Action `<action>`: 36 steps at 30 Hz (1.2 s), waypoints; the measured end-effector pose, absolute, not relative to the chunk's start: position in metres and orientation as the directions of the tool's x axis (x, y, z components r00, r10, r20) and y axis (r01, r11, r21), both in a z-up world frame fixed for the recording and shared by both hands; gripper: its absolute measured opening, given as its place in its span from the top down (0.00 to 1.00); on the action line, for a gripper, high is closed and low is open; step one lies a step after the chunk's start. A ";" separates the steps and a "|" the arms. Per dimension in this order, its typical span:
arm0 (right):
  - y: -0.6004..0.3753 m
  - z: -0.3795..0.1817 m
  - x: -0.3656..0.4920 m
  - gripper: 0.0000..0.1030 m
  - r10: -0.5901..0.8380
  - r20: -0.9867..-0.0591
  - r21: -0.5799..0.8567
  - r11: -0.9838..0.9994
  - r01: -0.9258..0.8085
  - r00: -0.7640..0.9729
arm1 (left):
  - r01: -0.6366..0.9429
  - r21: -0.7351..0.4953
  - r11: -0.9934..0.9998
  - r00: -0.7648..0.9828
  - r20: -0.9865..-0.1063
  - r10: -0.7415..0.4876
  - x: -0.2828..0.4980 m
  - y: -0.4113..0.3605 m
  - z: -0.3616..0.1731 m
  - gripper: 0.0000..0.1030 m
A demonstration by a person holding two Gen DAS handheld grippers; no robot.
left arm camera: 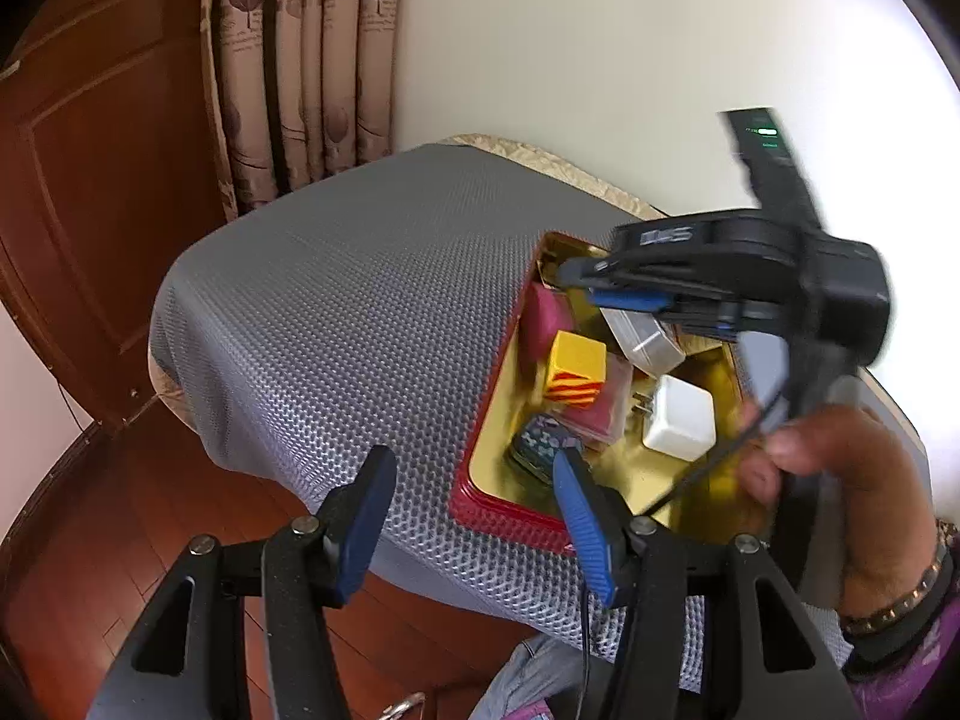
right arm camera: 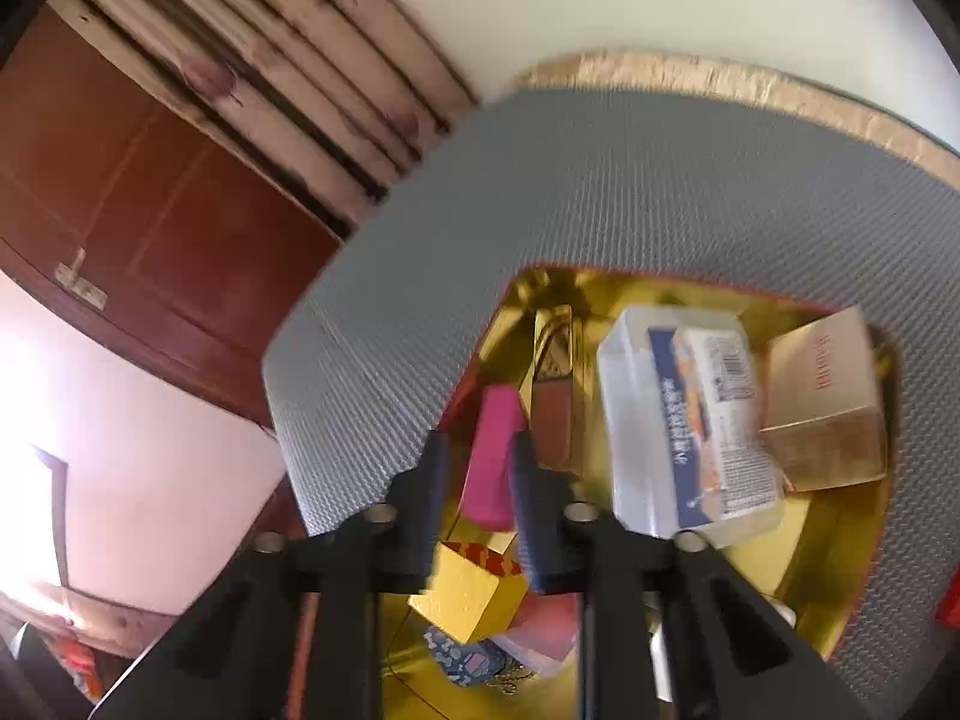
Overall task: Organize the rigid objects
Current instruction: 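Lower pink bar into tin and open right gripper, then grasp red rectangular box with left gripper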
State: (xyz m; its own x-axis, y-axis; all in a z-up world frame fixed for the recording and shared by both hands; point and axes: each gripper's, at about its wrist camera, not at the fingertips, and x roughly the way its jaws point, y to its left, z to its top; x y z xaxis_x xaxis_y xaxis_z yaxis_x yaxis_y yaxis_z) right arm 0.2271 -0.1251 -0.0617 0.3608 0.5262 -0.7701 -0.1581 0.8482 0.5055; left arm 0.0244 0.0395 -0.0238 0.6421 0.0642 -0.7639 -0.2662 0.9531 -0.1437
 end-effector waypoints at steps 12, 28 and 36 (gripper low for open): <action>-0.321 -0.036 0.039 0.38 -0.097 -0.797 -0.067 0.995 0.072 0.597 | -0.043 -0.114 0.993 0.651 -0.757 -0.059 0.019 -0.009 -0.020 0.46; -0.464 -0.063 -0.051 0.23 -0.254 -0.820 -0.074 0.936 0.345 0.513 | 0.287 -0.100 0.953 0.482 -0.844 -0.234 0.113 -0.177 -0.021 0.46; -0.482 -0.058 -0.065 0.23 -0.194 -0.808 0.020 0.935 0.354 0.556 | 0.279 -0.123 0.953 0.362 -0.905 -0.223 0.201 -0.216 -0.053 0.46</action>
State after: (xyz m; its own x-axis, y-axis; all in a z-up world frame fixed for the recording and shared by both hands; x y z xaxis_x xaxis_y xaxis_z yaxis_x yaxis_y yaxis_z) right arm -0.0646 -0.4823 -0.0580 0.5559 -0.1936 -0.8084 0.3542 0.9350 0.0196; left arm 0.2013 -0.2159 -0.0527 0.3620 -0.2227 -0.9052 0.2785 0.9525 -0.1230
